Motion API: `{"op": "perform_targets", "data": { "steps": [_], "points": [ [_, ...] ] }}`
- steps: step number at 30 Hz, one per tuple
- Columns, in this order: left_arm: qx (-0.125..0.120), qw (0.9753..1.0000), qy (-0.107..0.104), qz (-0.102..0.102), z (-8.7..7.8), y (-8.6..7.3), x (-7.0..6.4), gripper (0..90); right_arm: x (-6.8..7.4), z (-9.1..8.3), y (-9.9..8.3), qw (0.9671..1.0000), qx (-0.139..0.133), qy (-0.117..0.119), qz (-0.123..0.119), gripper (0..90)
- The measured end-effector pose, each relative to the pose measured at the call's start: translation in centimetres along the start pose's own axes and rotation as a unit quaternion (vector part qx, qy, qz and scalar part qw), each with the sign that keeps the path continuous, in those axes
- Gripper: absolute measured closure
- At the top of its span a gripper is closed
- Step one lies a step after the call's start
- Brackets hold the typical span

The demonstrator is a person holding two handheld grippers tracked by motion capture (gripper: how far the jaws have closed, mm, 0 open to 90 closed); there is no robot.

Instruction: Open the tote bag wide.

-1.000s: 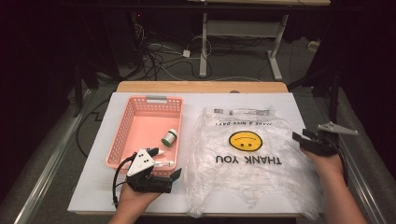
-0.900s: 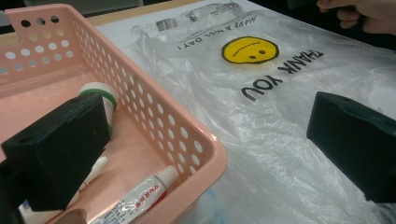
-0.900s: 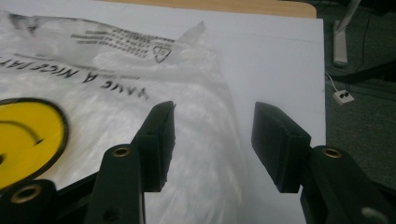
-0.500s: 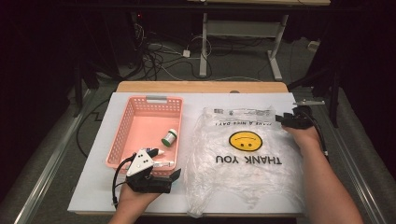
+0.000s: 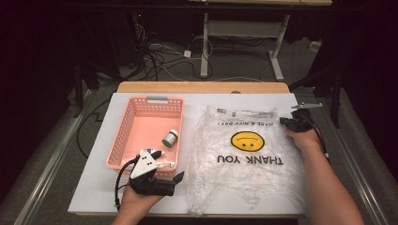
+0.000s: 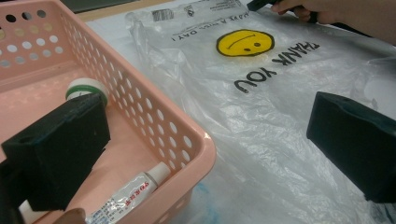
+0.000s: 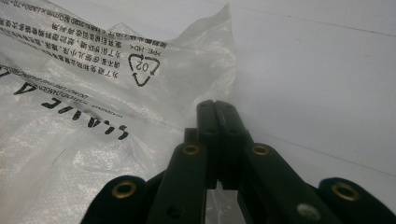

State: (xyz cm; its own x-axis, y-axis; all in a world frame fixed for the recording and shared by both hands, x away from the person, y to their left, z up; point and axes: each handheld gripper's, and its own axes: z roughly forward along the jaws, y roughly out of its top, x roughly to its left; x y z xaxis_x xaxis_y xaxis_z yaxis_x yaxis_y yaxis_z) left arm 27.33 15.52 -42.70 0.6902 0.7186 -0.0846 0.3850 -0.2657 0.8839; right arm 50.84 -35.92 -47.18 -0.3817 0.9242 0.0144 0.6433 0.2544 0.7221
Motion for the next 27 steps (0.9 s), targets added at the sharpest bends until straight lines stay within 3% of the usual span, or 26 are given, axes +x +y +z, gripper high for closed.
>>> {"op": "perform_targets", "data": {
  "steps": [8,9,12,13,16,21,24,26,27],
  "points": [
    [0.001,1.0,-0.006,0.003,0.2,0.1,-0.4,0.0,-0.5,-0.5,0.1,0.9997,-0.015,-0.008,0.014,90.0],
    [0.001,1.0,-0.007,0.006,0.2,0.1,-0.5,0.0,-1.2,-0.9,0.2,0.999,-0.03,-0.017,0.03,90.0],
    [0.0,0.9999,-0.012,0.006,0.3,0.1,-0.6,0.0,-1.9,-1.3,0.3,0.9981,-0.039,-0.029,0.038,90.0],
    [0.0,0.9999,-0.013,0.006,0.3,0.1,-0.7,0.0,-3.0,-1.9,0.4,0.9964,-0.052,-0.043,0.05,90.0],
    [-0.002,0.9998,-0.018,0.005,0.4,0.2,-0.7,0.0,-3.9,-2.4,0.3,0.995,-0.057,-0.058,0.058,90.0],
    [-0.003,0.9998,-0.021,0.006,0.4,0.2,-0.7,0.0,-6.4,-3.7,-0.4,0.9893,-0.068,-0.096,0.086,90.0],
    [-0.003,0.9997,-0.021,0.007,0.5,0.2,-0.7,0.0,-7.3,-4.0,-1.0,0.9879,-0.065,-0.103,0.096,90.0],
    [-0.003,0.9997,-0.022,0.008,0.5,0.2,-0.7,0.0,-7.5,-4.3,-1.4,0.9879,-0.071,-0.092,0.103,73.8],
    [-0.003,0.9997,-0.023,0.008,0.5,0.2,-0.7,0.0,-7.5,-4.3,-1.4,0.9879,-0.071,-0.092,0.103,73.8]
  ]
}}
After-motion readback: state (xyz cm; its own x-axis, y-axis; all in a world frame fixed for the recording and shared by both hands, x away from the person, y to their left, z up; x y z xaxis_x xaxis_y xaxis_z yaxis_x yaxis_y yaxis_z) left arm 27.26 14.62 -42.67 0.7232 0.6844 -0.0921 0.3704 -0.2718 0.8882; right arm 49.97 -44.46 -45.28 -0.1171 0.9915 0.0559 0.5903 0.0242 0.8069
